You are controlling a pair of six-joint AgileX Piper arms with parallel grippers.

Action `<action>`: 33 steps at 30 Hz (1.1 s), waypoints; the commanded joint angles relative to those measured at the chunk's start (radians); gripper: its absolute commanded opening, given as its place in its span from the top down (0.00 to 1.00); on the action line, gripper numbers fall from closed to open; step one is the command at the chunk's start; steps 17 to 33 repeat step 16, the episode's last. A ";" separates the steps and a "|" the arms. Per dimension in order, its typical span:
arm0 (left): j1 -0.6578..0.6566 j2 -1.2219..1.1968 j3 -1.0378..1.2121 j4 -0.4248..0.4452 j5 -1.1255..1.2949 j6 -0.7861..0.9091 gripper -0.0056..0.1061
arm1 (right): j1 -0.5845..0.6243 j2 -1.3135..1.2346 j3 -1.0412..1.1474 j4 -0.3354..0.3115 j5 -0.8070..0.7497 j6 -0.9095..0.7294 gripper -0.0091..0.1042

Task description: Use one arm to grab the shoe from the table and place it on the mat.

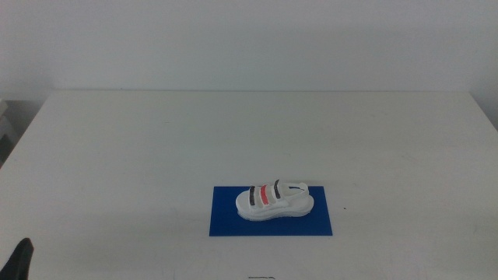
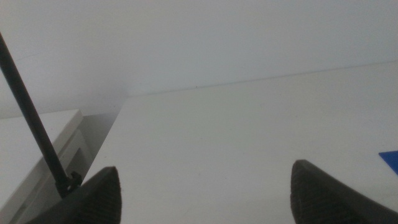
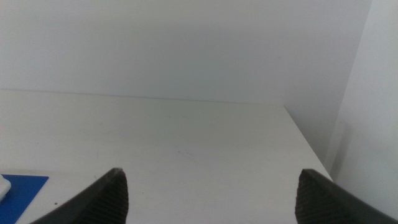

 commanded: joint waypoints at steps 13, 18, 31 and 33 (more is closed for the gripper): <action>-0.001 -0.022 0.013 -0.001 0.050 -0.014 0.11 | 0.002 -0.019 -0.019 -0.009 -0.075 -0.004 0.09; -0.001 -0.022 0.013 -0.001 0.050 -0.014 0.11 | 0.002 -0.019 -0.019 -0.009 -0.075 -0.004 0.09; -0.001 -0.022 0.013 -0.001 0.050 -0.014 0.11 | 0.002 -0.019 -0.019 -0.009 -0.075 -0.004 0.09; -0.001 -0.022 0.013 -0.001 0.050 -0.014 0.11 | 0.002 -0.019 -0.019 -0.009 -0.075 -0.004 0.09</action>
